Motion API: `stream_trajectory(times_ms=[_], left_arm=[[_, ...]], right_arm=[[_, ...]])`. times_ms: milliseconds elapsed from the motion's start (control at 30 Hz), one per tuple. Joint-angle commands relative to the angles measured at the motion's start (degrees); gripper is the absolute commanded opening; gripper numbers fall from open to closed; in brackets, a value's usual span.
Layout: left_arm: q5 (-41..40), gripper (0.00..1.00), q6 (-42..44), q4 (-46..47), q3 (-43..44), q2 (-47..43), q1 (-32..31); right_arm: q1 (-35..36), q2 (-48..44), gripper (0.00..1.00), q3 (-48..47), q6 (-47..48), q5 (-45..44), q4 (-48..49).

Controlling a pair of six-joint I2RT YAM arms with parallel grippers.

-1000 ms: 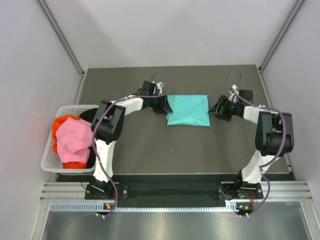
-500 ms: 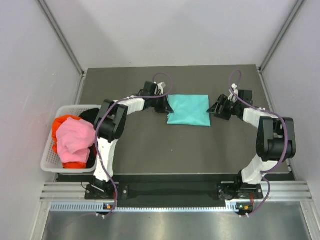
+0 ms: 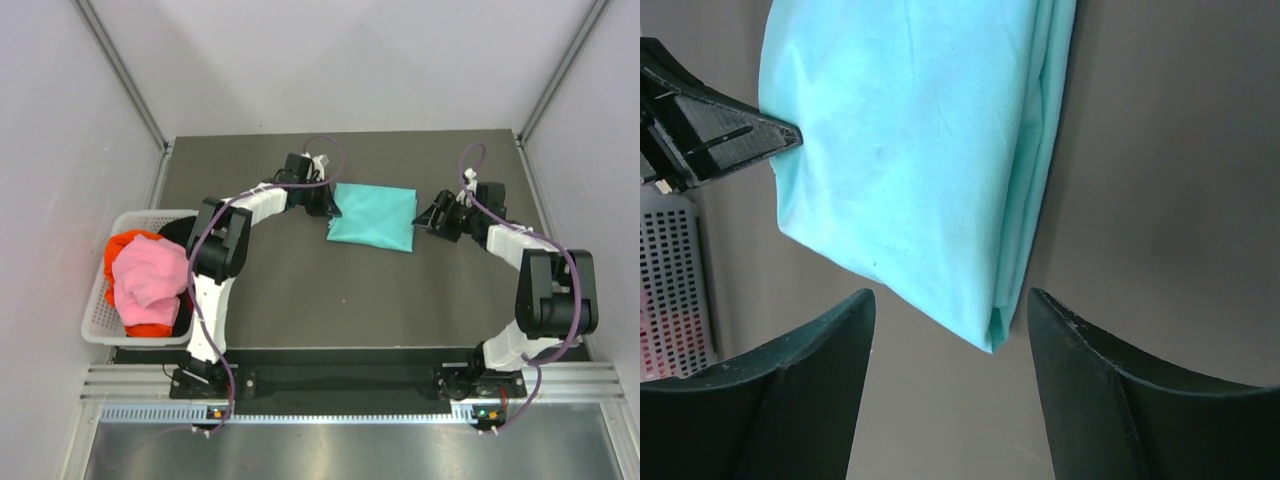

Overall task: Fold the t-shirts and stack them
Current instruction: Neatly place the folded tshirt to the corner

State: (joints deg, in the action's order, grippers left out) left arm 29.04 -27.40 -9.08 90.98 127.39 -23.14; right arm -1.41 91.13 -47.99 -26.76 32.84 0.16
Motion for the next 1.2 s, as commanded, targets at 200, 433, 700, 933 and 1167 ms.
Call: stream_trajectory(times_ms=[200,433,700,933,1167], left_arm=[[-3.72,0.0,8.93,-8.05,9.21,-1.18,7.04],[-5.21,0.0,12.36,-14.2,17.55,3.73,12.41],[-9.87,0.0,17.63,-16.49,24.94,7.52,20.32],[-11.72,0.0,26.6,-19.92,32.5,11.03,24.97],[-9.61,0.0,26.96,-19.49,32.77,12.44,31.39]], right_arm=[[0.88,-4.38,0.63,0.7,-0.92,0.65,3.44],[0.97,-3.07,0.63,1.4,-1.45,1.79,5.37],[1.75,-1.05,0.63,1.58,-3.29,3.02,8.97],[3.96,1.59,0.63,0.79,-6.1,3.81,12.66],[4.31,4.84,0.63,0.26,-7.69,4.86,15.65]])
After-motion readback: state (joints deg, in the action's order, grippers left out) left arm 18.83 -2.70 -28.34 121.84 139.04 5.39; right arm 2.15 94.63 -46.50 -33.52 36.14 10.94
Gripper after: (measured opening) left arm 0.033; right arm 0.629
